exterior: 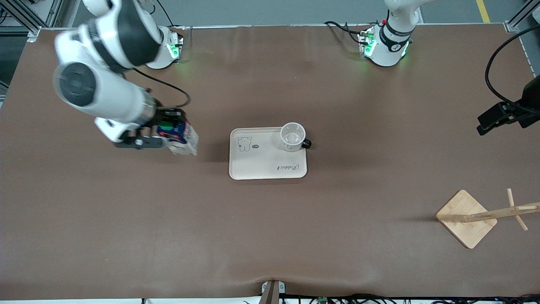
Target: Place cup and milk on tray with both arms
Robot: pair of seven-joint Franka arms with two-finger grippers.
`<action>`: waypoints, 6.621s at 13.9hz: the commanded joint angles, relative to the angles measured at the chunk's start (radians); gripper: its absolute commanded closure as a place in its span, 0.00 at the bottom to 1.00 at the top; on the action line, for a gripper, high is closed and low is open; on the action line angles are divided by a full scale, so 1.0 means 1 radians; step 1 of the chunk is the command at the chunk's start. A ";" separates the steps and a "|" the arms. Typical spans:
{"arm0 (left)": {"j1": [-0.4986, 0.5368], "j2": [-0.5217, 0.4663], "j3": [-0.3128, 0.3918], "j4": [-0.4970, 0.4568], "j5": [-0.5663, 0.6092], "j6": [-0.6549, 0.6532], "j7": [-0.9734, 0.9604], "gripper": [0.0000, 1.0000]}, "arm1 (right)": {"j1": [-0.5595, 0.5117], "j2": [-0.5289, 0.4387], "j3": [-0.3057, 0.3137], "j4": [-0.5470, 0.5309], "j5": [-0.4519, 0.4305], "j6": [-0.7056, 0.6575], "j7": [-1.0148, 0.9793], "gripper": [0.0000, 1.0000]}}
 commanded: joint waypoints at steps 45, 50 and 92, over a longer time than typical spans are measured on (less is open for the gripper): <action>-0.287 -0.237 0.296 -0.289 -0.078 -0.056 0.051 0.00 | 0.029 0.108 -0.095 0.428 0.072 -0.155 0.134 0.00; -0.286 -0.248 0.296 -0.297 -0.102 -0.036 0.072 0.00 | -0.197 -0.029 -0.028 0.423 0.052 -0.233 0.138 0.00; -0.289 -0.207 0.296 -0.243 -0.124 -0.032 0.193 0.00 | -0.568 -0.325 0.081 0.032 -0.160 -0.218 -0.429 0.00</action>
